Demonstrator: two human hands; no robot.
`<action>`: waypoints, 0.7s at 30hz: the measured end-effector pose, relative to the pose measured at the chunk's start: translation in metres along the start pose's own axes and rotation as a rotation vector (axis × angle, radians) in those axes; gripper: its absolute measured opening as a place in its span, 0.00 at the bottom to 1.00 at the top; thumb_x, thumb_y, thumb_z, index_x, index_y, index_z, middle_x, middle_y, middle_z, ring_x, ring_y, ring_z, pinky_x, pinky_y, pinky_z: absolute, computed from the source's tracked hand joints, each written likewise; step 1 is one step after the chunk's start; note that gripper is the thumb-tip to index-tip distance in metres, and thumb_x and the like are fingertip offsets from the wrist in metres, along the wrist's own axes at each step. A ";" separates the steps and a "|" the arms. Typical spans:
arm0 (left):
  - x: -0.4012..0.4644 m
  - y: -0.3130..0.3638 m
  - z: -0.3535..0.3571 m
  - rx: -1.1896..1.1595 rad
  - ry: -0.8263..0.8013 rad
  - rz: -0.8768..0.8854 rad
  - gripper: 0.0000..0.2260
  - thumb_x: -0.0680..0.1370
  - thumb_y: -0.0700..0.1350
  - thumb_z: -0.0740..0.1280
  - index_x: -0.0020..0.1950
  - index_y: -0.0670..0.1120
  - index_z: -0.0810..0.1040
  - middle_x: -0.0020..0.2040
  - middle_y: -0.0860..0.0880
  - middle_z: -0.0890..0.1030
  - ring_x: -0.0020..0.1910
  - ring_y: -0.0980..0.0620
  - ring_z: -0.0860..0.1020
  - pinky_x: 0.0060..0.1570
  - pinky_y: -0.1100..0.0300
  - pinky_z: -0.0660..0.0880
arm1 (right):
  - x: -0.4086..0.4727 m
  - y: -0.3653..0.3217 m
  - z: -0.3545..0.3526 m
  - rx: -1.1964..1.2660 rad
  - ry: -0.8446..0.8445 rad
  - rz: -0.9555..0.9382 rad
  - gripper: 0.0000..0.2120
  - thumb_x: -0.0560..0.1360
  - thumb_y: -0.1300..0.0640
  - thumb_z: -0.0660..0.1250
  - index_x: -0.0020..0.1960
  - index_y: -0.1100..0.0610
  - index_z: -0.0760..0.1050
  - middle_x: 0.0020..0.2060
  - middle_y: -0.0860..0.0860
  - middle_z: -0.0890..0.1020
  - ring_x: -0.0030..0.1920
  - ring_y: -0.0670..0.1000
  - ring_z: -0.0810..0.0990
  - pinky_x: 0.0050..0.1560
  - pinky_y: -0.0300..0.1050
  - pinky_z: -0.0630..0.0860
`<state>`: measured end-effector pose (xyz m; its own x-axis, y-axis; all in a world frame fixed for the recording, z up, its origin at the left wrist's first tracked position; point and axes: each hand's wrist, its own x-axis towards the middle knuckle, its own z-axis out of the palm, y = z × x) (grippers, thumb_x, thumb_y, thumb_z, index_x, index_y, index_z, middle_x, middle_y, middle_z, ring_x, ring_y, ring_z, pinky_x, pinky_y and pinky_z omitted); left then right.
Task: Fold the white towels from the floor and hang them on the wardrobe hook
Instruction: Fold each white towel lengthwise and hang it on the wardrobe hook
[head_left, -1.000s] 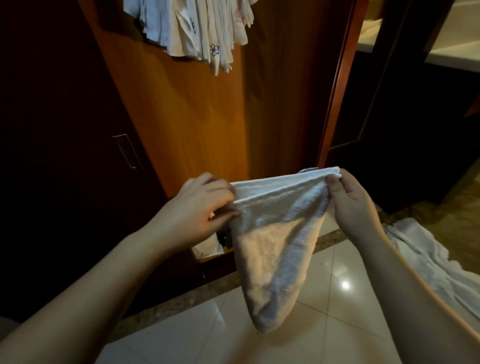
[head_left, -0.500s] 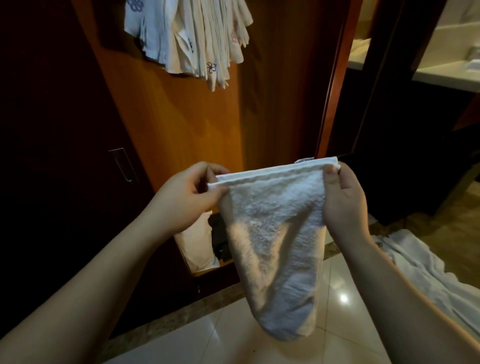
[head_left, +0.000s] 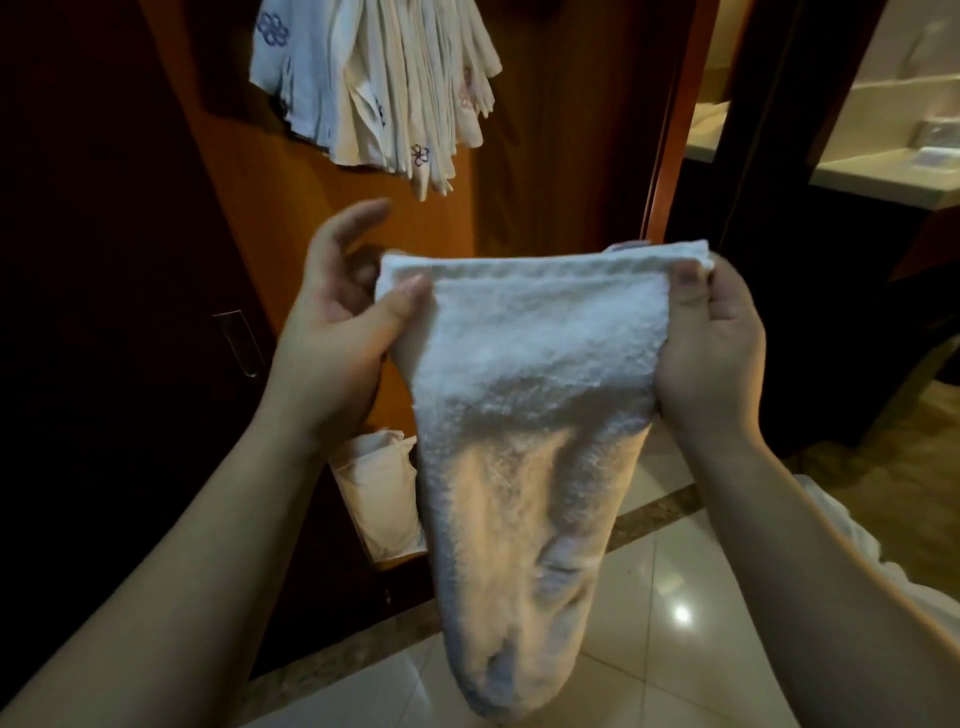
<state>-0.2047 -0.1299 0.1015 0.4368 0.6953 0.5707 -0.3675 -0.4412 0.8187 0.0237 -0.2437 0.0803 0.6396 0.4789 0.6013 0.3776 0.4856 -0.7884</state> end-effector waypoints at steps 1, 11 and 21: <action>-0.003 -0.002 0.006 -0.082 -0.010 -0.115 0.27 0.70 0.50 0.78 0.66 0.56 0.74 0.54 0.53 0.85 0.53 0.51 0.84 0.48 0.58 0.81 | 0.003 -0.004 0.002 0.014 0.030 0.001 0.15 0.83 0.40 0.59 0.51 0.42 0.82 0.46 0.44 0.86 0.46 0.44 0.84 0.41 0.38 0.79; -0.023 -0.022 0.012 -0.103 0.012 -0.449 0.09 0.76 0.45 0.71 0.55 0.44 0.84 0.54 0.42 0.86 0.53 0.43 0.85 0.45 0.56 0.82 | -0.003 0.017 -0.005 -0.031 -0.015 0.094 0.18 0.83 0.42 0.58 0.57 0.51 0.82 0.48 0.50 0.85 0.48 0.50 0.84 0.44 0.44 0.80; -0.038 -0.015 0.014 0.220 0.151 -0.356 0.18 0.71 0.71 0.63 0.43 0.61 0.86 0.43 0.56 0.87 0.43 0.57 0.86 0.35 0.68 0.78 | -0.008 0.012 -0.009 -0.065 -0.074 0.167 0.19 0.79 0.33 0.58 0.55 0.43 0.81 0.49 0.50 0.86 0.50 0.53 0.85 0.50 0.65 0.82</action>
<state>-0.2036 -0.1574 0.0684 0.3732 0.8938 0.2485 -0.0248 -0.2582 0.9658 0.0292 -0.2484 0.0653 0.6471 0.6023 0.4674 0.3142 0.3479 -0.8833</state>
